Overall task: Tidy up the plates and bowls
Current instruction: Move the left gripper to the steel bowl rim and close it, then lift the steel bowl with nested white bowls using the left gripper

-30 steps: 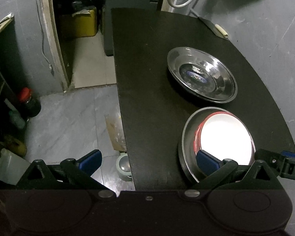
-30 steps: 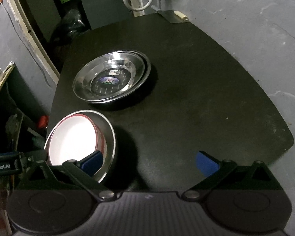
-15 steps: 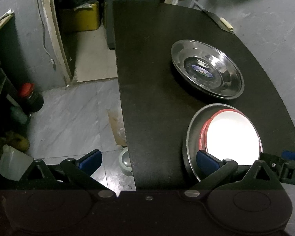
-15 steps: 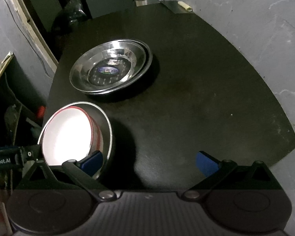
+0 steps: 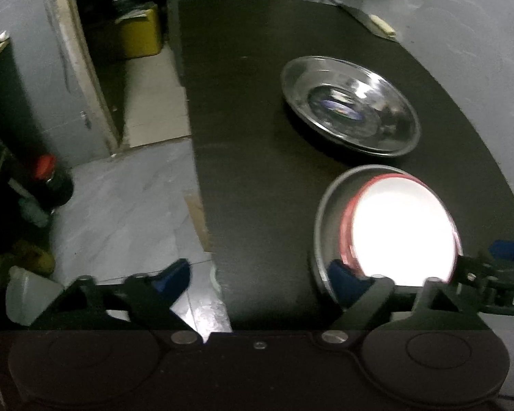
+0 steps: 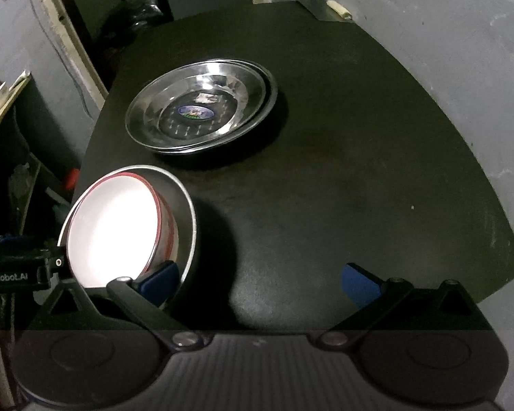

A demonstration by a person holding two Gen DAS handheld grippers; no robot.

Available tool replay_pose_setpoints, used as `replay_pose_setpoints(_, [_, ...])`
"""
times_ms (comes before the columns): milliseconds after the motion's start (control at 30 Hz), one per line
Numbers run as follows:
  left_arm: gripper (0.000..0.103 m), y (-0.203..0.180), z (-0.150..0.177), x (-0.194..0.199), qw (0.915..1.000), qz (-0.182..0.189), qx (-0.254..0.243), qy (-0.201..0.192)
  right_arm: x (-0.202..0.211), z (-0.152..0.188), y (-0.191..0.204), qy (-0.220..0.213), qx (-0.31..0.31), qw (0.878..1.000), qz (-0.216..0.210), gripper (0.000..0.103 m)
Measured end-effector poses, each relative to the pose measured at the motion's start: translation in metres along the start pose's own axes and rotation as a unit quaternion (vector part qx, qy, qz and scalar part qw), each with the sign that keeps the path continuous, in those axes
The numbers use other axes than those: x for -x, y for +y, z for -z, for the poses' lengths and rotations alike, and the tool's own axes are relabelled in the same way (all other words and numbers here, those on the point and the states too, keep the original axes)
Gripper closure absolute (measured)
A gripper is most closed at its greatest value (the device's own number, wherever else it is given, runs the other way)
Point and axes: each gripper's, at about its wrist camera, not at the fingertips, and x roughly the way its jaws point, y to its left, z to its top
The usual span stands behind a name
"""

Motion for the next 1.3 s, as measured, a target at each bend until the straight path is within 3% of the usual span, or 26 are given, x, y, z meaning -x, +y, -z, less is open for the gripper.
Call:
replay_pose_setpoints(167, [0.033,-0.003,0.000,0.001,0.9999,0.013,-0.001,-0.004,0.002,0.000,0.000,-0.004,0.010,1.000,-0.002,0.000])
replay_pose_setpoints(333, [0.053,-0.006,-0.001,0.003,0.9995,0.032,-0.003,-0.010,0.004,0.001,0.002,-0.009,0.025,1.000,0.002,0.001])
replay_pose_setpoints(533, [0.067,-0.009,-0.001,0.002,0.9988,0.048,-0.001,-0.012,0.010,0.002,0.003,-0.019,0.039,0.999,-0.018,0.015])
replay_pose_setpoints(733, [0.090,-0.016,-0.002,0.004,0.9979,0.062,-0.011,-0.017,0.016,0.004,0.007,-0.026,0.057,0.997,-0.039,0.030])
replay_pose_setpoints(933, [0.093,-0.017,-0.002,0.003,0.9977,0.064,-0.014,-0.018,0.017,0.004,0.008,-0.021,0.063,0.996,-0.057,0.040])
replay_pose_setpoints(1033, [0.093,-0.017,-0.003,0.003,0.9977,0.064,-0.014,-0.018,0.018,0.004,0.011,-0.022,0.072,0.995,-0.068,0.052])
replay_pose_setpoints(1200, [0.093,-0.016,-0.003,0.003,0.9974,0.067,-0.014,-0.019,0.019,0.003,0.019,-0.023,0.092,0.991,-0.090,0.083])
replay_pose_setpoints(1300, [0.093,-0.016,-0.002,0.003,0.9974,0.067,-0.015,-0.020,0.019,0.004,0.022,-0.024,0.098,0.991,-0.089,0.083])
